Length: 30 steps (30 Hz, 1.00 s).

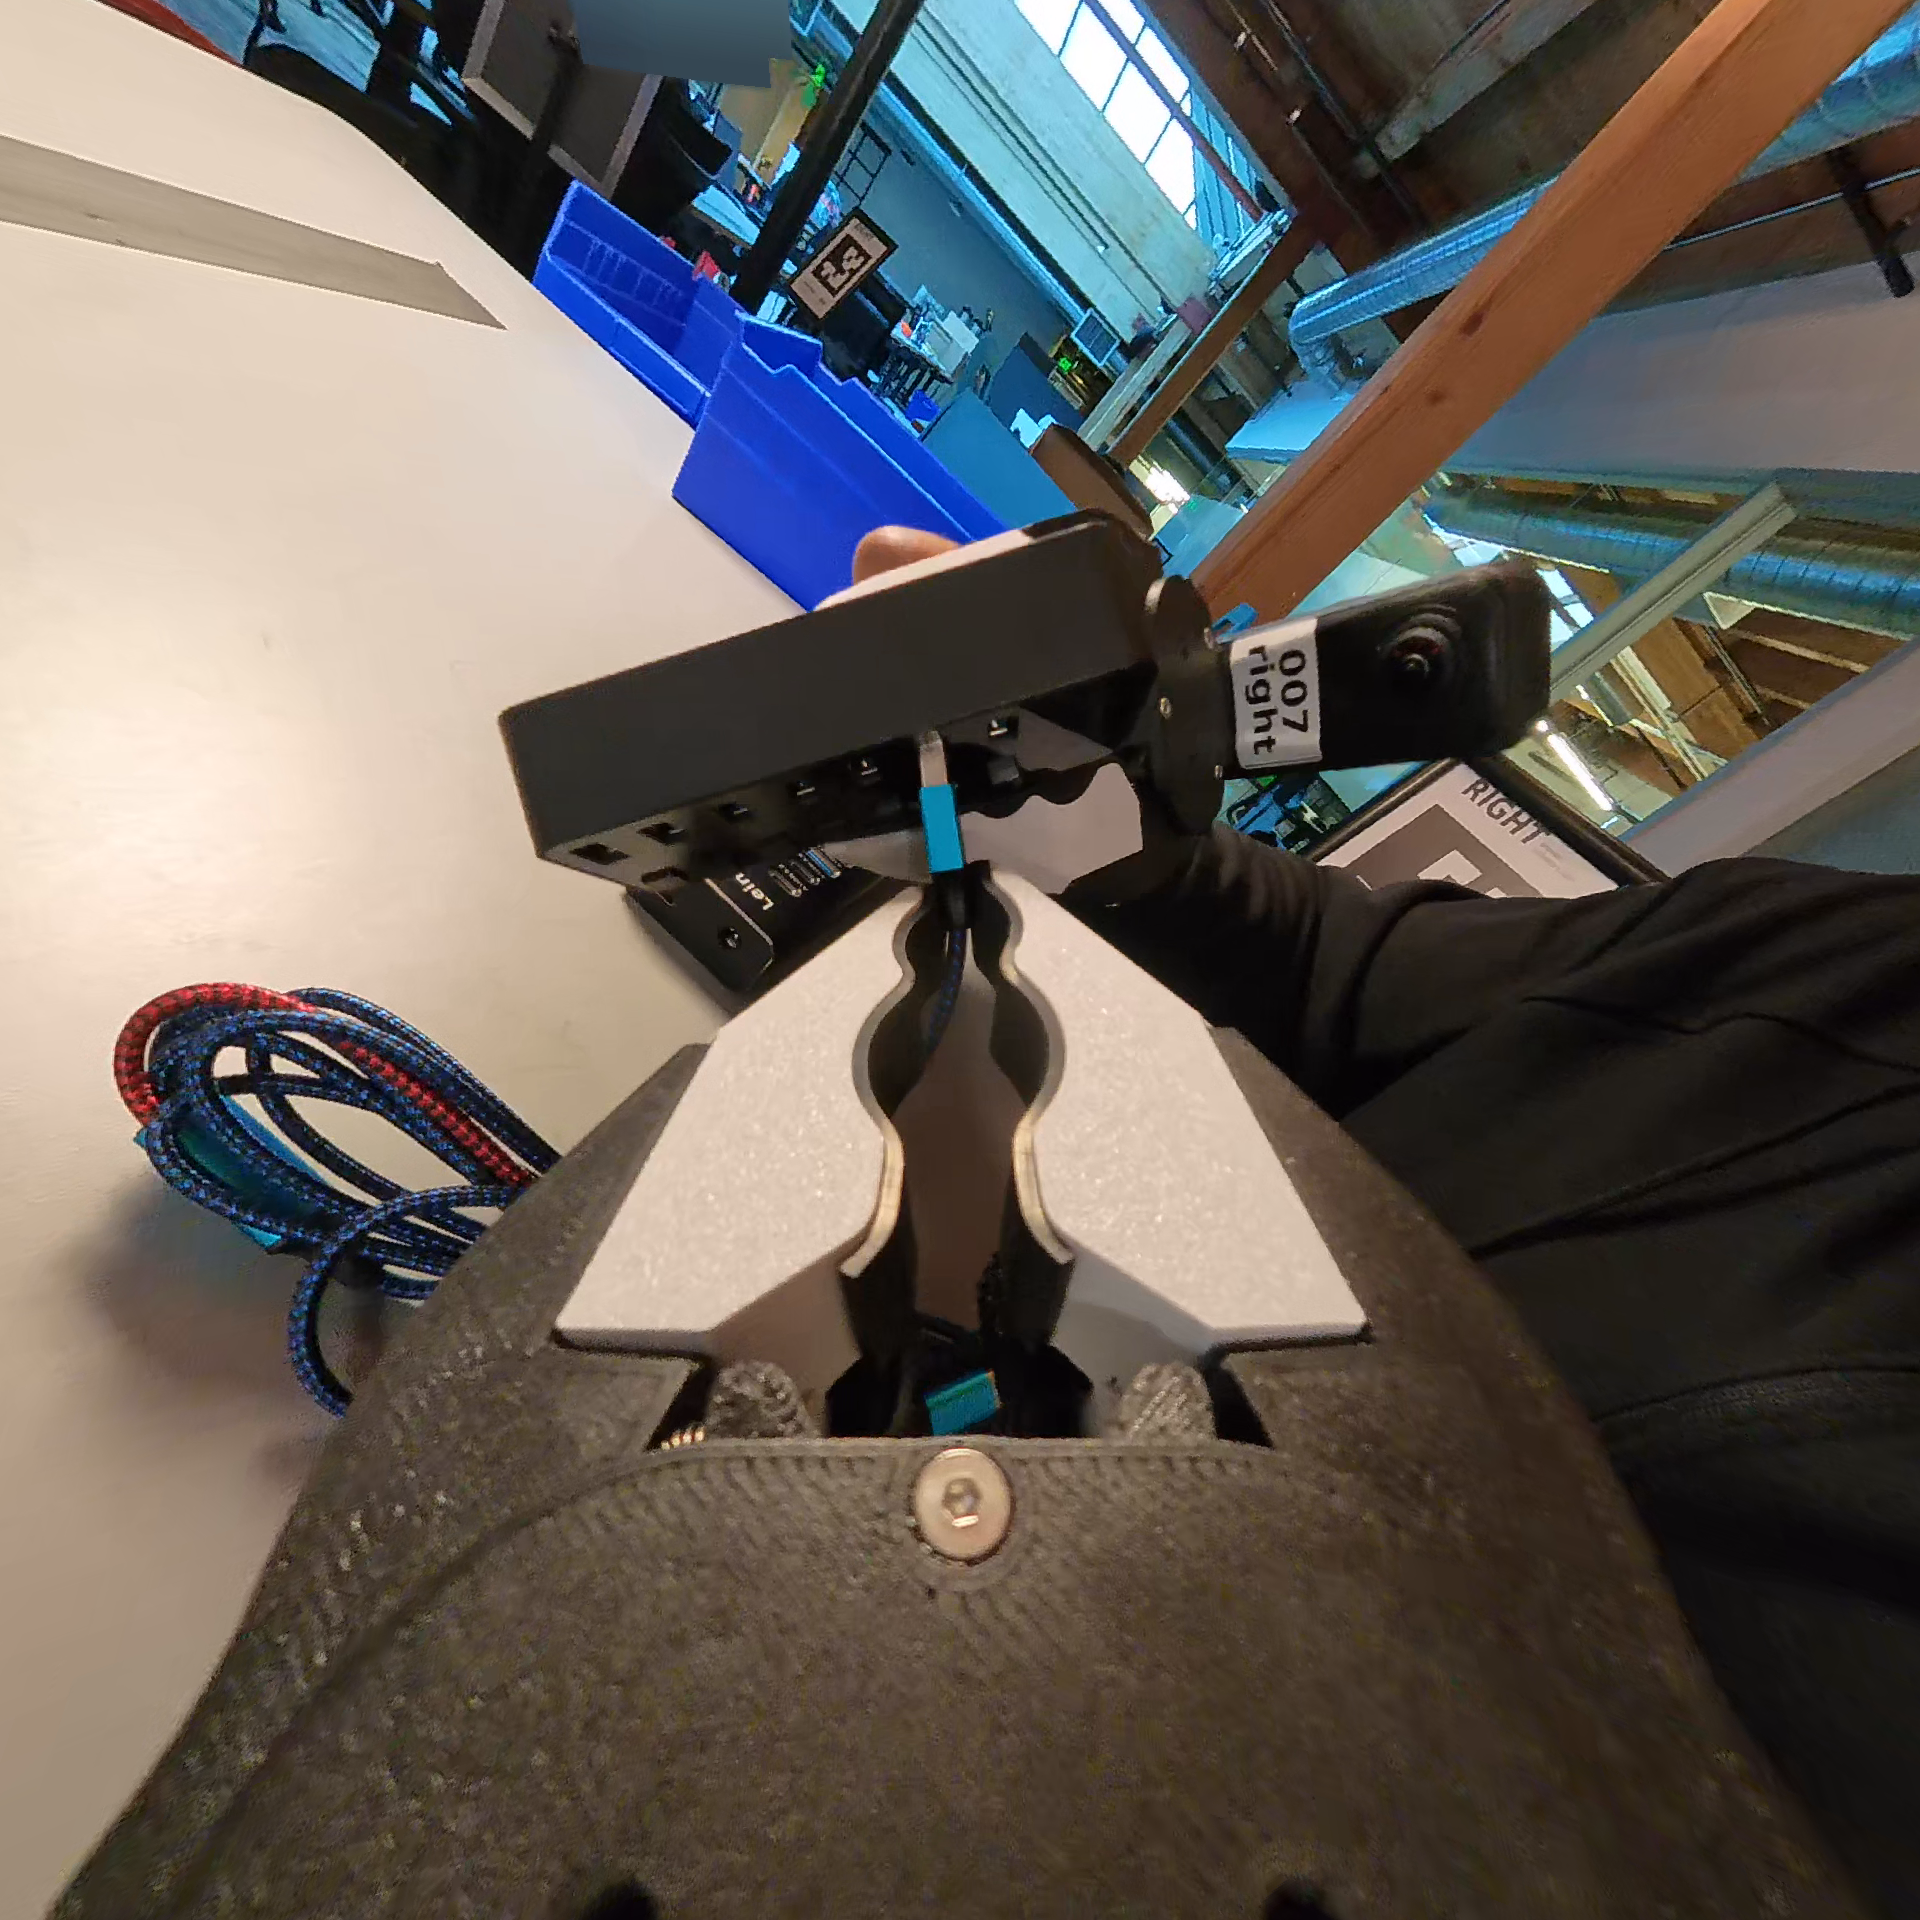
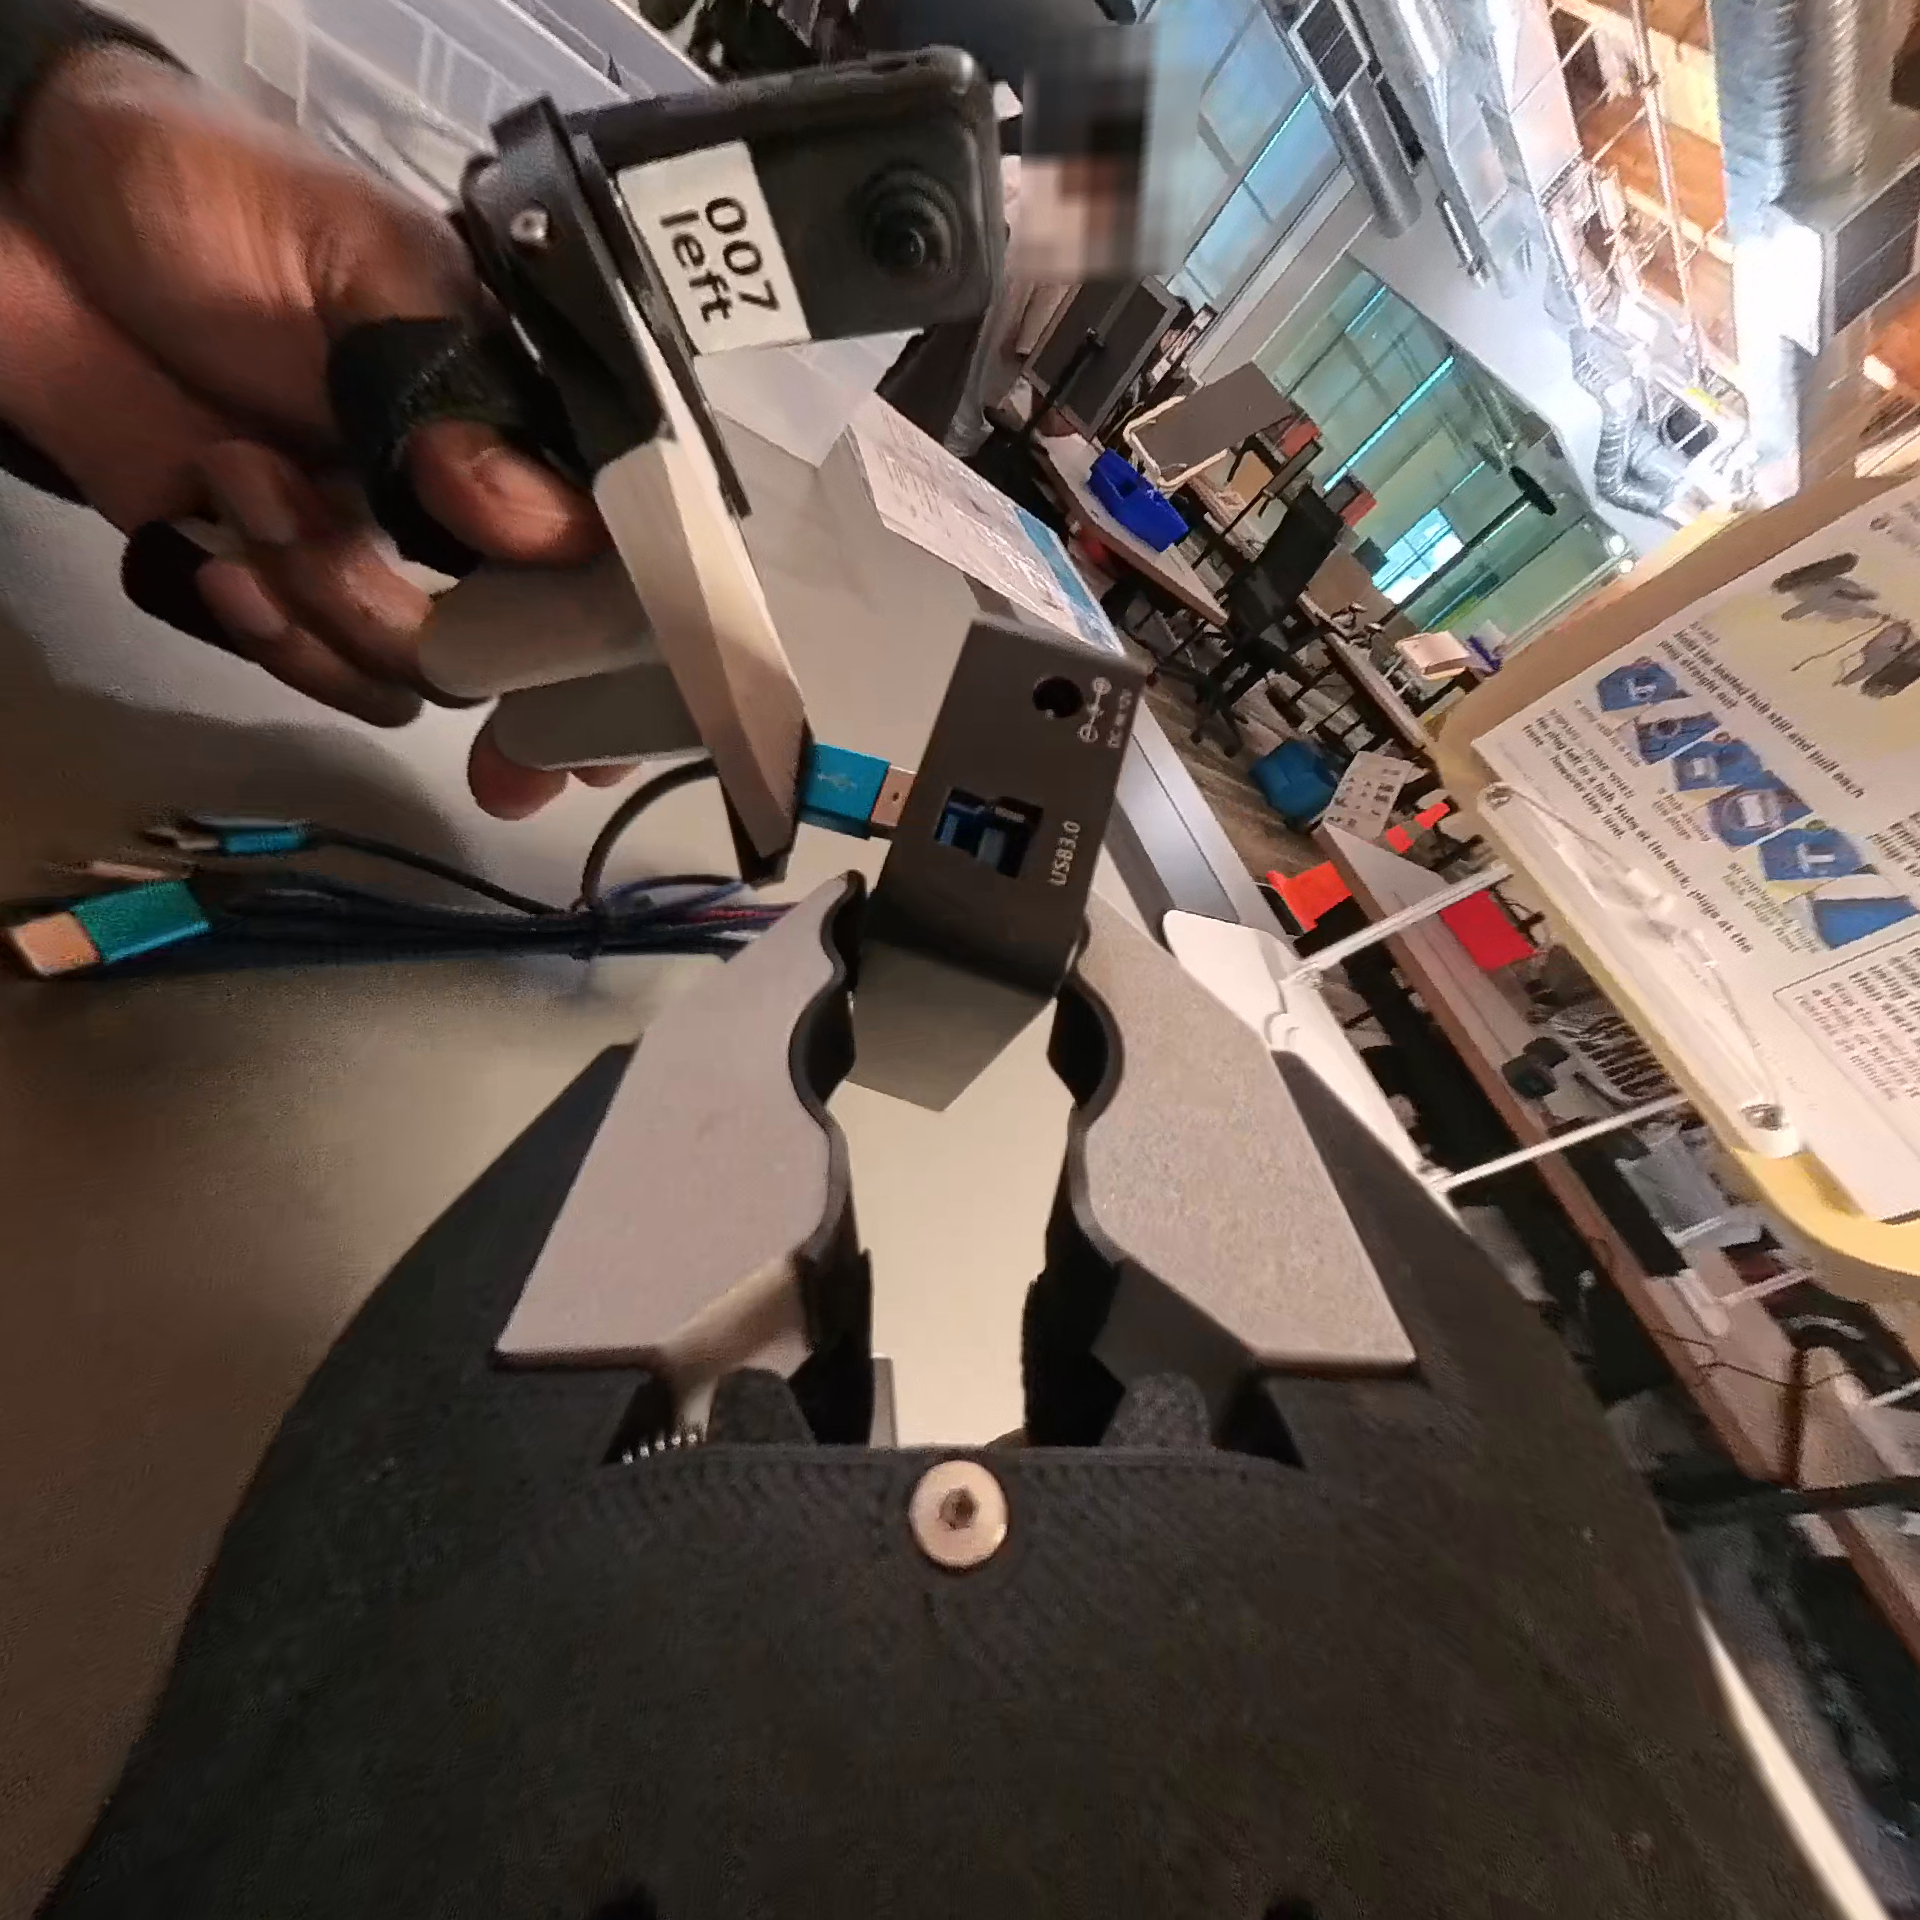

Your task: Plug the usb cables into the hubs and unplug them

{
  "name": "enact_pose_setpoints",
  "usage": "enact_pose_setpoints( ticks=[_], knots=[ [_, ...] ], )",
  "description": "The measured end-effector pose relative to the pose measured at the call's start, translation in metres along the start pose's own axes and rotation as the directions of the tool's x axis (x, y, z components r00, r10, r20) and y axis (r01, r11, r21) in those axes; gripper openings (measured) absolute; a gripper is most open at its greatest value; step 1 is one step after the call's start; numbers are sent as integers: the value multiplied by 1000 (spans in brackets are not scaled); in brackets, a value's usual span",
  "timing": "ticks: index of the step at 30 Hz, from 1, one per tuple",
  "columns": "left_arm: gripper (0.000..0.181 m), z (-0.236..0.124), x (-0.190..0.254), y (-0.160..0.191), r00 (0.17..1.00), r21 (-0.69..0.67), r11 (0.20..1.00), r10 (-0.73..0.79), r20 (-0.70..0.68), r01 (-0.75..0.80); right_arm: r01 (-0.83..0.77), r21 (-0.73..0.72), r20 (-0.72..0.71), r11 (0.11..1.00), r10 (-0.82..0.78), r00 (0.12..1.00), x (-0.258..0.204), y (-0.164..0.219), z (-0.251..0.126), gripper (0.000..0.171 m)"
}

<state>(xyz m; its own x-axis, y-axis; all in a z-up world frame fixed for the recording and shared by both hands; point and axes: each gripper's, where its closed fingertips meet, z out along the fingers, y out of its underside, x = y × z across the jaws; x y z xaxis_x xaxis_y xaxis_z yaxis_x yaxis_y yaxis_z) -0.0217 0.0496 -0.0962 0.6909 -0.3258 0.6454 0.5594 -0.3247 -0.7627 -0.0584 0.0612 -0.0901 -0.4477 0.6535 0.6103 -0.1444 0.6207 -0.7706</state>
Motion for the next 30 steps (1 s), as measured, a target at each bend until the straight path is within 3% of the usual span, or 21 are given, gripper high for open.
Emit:
enact_pose_setpoints(
  ticks=[6,12,16,19,24,30],
  knots=[
    [6,1,-9,8,999,-33,999,-31,41,32,158,-63,1,985,-158,987,-9,9,3,33],
    [6,1,-10,8,999,-31,999,-36,39,37,121,-70,3,990,-122,993,-10,10,4,33],
    [8,0,-12,5,999,-36,998,-50,12,50,-23,-61,33,998,25,999,-9,13,8,32],
    [11,-1,-21,4,997,-32,999,-25,73,28,-119,-153,52,981,129,990,-9,23,14,32],
    [14,-4,-35,7,985,-63,998,16,169,-5,-278,-323,62,905,313,948,-11,46,15,31],
    [18,-7,-41,4,976,-65,997,47,211,-34,-399,-388,46,831,450,892,-10,62,15,31]
  ],
)
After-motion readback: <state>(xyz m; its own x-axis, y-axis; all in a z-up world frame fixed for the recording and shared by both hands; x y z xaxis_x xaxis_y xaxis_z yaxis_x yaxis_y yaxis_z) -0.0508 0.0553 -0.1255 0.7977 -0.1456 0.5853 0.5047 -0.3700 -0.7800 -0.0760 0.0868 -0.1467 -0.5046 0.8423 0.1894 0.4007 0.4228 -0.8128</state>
